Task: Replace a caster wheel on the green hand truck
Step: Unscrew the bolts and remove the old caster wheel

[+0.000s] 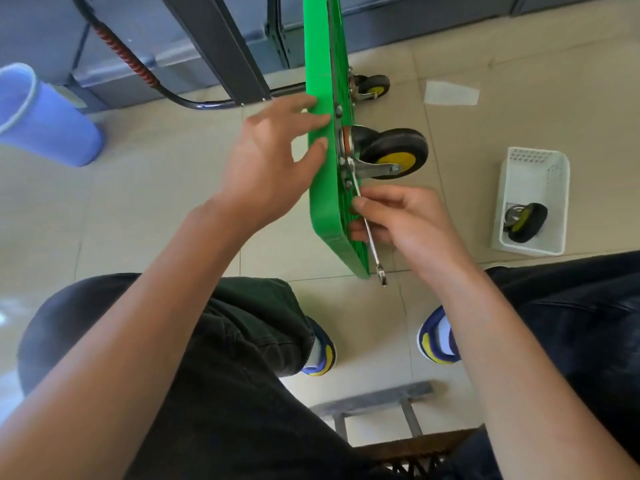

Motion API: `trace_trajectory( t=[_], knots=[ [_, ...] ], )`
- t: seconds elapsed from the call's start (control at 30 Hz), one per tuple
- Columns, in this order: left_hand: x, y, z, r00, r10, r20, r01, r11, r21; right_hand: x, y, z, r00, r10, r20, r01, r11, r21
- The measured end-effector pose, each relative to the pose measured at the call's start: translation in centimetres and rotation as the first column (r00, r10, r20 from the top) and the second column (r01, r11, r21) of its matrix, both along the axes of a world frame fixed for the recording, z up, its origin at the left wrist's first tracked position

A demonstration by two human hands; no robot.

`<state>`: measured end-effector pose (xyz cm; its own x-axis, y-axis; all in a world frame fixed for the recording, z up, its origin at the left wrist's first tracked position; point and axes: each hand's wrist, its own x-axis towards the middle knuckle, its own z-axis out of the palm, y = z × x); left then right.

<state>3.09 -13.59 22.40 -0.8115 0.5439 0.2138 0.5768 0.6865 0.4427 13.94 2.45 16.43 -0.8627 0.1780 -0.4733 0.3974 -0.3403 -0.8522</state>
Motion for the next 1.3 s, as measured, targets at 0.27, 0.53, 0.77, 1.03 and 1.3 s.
trace_trajectory(
  t=[0.27,0.53,0.77,1.03,1.3],
  knots=[
    [0.6,0.3,-0.1,1.0,0.004,0.003,-0.004,1.0,0.01,0.0,0.4,1.8,0.997,0.072,-0.022,-0.07,0.996,0.061],
    [0.7,0.4,-0.3,1.0,-0.003,-0.026,0.003,1.0,-0.001,-0.4,0.4,3.2,0.993,0.11,0.041,-0.113,0.99,0.083],
    [0.6,0.4,-0.3,1.0,-0.007,-0.02,0.007,1.0,-0.026,-0.5,0.8,4.0,0.994,0.099,0.04,-0.102,0.992,0.08],
    [0.6,0.7,0.0,0.999,-0.023,-0.025,0.021,0.997,-0.073,-0.1,0.2,3.3,0.998,0.043,0.038,-0.046,0.996,0.075],
    [0.9,0.9,0.3,0.999,-0.02,-0.034,0.017,0.996,-0.09,0.4,-1.0,2.7,1.0,-0.02,0.019,0.018,0.995,0.1]
  ],
)
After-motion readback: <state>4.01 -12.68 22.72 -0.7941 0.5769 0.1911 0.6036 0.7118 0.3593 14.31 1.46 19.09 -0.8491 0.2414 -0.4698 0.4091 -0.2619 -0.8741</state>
